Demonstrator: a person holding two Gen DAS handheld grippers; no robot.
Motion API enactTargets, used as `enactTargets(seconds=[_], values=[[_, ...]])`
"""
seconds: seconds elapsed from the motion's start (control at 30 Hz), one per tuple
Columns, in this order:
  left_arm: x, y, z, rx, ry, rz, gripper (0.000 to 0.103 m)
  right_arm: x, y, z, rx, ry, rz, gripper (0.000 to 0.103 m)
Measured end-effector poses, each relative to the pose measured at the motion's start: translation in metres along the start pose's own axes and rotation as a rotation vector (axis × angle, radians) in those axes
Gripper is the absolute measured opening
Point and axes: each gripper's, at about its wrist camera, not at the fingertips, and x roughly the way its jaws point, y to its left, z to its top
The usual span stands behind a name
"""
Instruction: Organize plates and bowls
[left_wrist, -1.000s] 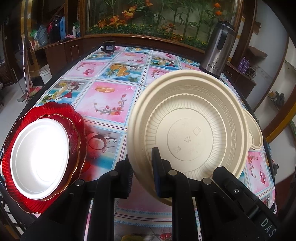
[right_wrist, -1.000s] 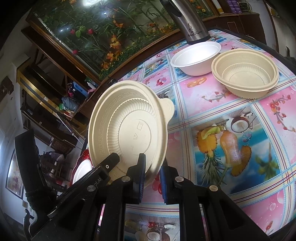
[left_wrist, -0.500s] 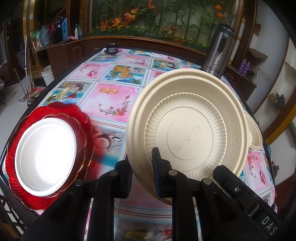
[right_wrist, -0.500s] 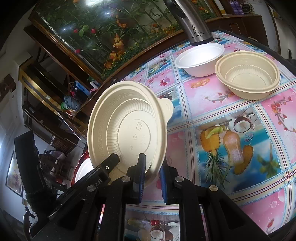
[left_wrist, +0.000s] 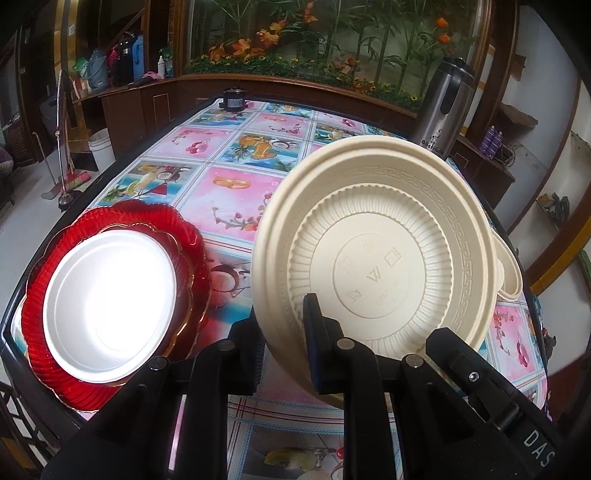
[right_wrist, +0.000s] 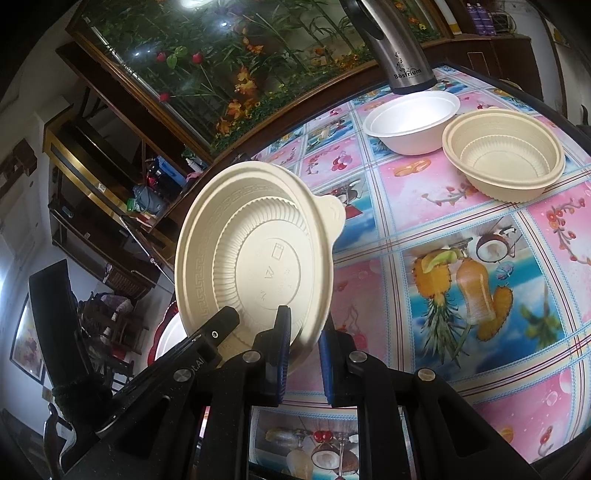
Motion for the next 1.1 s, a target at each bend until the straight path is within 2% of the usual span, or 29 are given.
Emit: enactTargets(seconds=[1.1], values=[[-0.014,0.043,-0.003,-0.069,-0.018,0.031,0.018,0.014,0.036,-0.004,-0.084,0.035,0.047,0.014]])
